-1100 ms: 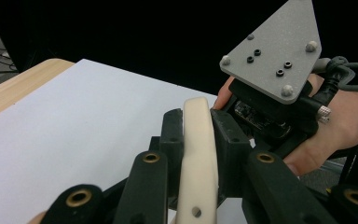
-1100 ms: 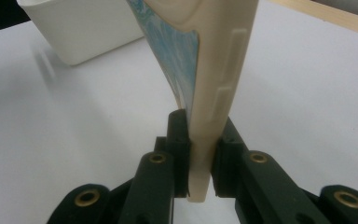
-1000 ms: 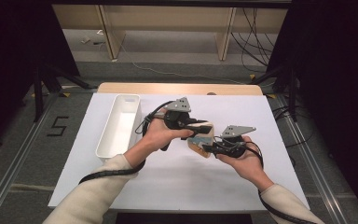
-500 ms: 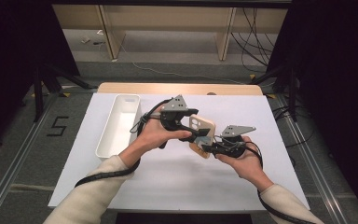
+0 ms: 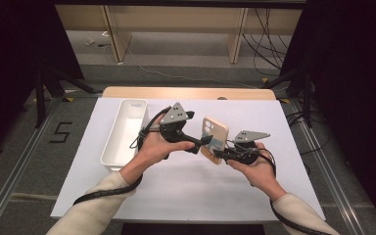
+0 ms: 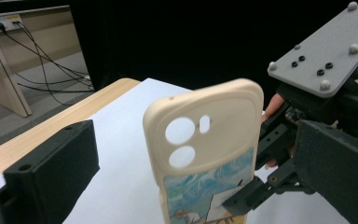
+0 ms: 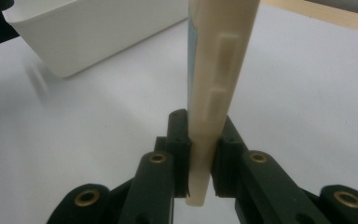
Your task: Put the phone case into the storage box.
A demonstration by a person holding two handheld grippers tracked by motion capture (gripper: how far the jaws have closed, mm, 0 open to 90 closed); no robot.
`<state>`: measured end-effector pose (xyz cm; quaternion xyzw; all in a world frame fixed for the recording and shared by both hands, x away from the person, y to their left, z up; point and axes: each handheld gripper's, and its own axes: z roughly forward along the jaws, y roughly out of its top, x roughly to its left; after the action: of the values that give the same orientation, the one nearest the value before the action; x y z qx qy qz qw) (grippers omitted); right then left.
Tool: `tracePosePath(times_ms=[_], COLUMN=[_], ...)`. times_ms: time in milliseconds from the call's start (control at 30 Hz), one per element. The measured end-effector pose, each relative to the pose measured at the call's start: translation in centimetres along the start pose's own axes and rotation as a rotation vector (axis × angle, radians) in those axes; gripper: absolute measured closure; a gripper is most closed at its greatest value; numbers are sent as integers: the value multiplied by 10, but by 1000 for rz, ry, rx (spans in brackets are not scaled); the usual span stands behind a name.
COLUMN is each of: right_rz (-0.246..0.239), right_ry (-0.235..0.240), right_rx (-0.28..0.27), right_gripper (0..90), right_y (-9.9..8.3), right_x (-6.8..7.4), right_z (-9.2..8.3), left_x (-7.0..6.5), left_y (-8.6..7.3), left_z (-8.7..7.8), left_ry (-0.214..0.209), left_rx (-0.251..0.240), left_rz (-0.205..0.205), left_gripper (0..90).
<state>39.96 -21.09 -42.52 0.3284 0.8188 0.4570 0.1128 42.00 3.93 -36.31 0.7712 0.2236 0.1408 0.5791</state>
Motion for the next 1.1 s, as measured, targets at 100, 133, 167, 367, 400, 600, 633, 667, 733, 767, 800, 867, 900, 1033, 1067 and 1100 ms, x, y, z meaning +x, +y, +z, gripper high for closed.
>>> tracePosePath(times_ms=[100, 133, 167, 367, 400, 600, 633, 667, 733, 767, 800, 867, 900, 1033, 1067, 1100], right_rz=[-1, -2, -1, -1, 1, 5, 7, 8, 7, 7, 7, 8, 10, 12, 12, 13], right_ry=[-1, 0, 2, 3, 3, 2, 0, 0, 0, -1, -1, -3, -3, -3, -3, -4], right_rx=[-1, 2, 4, 3, 2, -2, -3, -2, -4, -6, -6, -6, -5, -6, -8, -8], right_gripper=[806, 806, 806, 805, 805, 805, 805, 805, 805, 805, 805, 804, 805, 805, 805, 805], right_y=[0, 0, 0, 0, 0, 0, 0, 0, 0, 0, 1, 1, 1, 1, 1, 1], right_x=[1, 1, 2, 5, 6, 7, 7, 7, 8, 9, 10, 11, 11, 12, 12, 12], right_z=[1, 2, 2, 4, 4, 7, 7, 7, 8, 8, 9, 10, 10, 11, 11, 11], left_x=[-1, -1, -2, -2, -2, 1, 1, 0, -2, -3, -4, -7, -8, -9, -9, -9], left_y=[-5, -6, -8, -19, -21, -29, -30, -30, -30, -30, -30, -30, -30, -28, -28, -27], left_z=[-3, -5, -6, -11, -11, -14, -13, -13, -12, -11, -10, -7, -5, -1, 0, 1], left_ry=[19, 25, 31, 55, 56, 91, 95, 102, 110, 113, 115, 110, 110, 119, 120, 124], left_rx=[-2, -5, -7, -2, 1, 0, -1, -1, -4, -2, -1, 7, 7, 5, 1, 1], left_rz=[-3, -3, -7, -2, -9, 27, 30, 29, 24, 25, 31, 22, 19, 17, 16, 20], left_gripper=[0, 0, 0, 0, 0, 0, 0, 0, 0, 0, 0, 0, 0, 0, 0, 0])
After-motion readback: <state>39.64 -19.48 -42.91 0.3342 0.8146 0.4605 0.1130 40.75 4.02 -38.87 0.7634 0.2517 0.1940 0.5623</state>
